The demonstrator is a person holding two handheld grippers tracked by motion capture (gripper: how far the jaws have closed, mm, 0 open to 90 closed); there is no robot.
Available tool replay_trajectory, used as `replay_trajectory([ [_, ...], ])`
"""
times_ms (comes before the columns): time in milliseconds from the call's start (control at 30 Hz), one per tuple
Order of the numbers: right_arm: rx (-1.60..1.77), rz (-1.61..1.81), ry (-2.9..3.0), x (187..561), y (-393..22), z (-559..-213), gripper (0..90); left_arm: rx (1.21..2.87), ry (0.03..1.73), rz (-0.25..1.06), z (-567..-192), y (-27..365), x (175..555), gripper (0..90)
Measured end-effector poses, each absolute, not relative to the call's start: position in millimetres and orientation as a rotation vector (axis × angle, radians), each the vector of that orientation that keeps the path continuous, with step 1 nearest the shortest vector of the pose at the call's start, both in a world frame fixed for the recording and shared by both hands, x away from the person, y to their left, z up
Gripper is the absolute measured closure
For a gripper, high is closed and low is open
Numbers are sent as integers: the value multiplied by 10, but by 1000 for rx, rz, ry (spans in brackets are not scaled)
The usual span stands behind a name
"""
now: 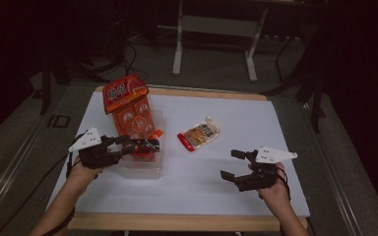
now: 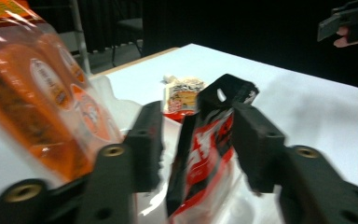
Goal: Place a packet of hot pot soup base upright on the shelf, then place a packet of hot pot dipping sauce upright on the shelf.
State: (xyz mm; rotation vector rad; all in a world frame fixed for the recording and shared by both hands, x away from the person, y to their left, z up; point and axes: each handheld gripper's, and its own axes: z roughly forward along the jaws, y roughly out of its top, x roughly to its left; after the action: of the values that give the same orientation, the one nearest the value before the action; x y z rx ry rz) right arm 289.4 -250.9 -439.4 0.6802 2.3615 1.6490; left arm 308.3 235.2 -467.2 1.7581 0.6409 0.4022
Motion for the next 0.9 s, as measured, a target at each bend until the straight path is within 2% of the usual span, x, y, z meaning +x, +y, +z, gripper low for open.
replay_trajectory([
  [67,679,1644,2357,2899,-2516,-4392,171,1758,652,395,-4635,2316,3076,358],
  [133,673,1637,2348,2898,-2523,-4381,170,1746,651,374,-4606,2299,3072,263],
  [400,670,1567,2316,2893,-2530,-4333,128,1761,625,388,-4476,2155,2968,84],
  [533,697,1567,2306,2905,-2522,-4294,123,1742,628,406,-4392,2099,2906,23],
  [900,741,1549,2267,3038,-2501,-4200,111,1745,592,420,-4285,1944,2738,22],
])
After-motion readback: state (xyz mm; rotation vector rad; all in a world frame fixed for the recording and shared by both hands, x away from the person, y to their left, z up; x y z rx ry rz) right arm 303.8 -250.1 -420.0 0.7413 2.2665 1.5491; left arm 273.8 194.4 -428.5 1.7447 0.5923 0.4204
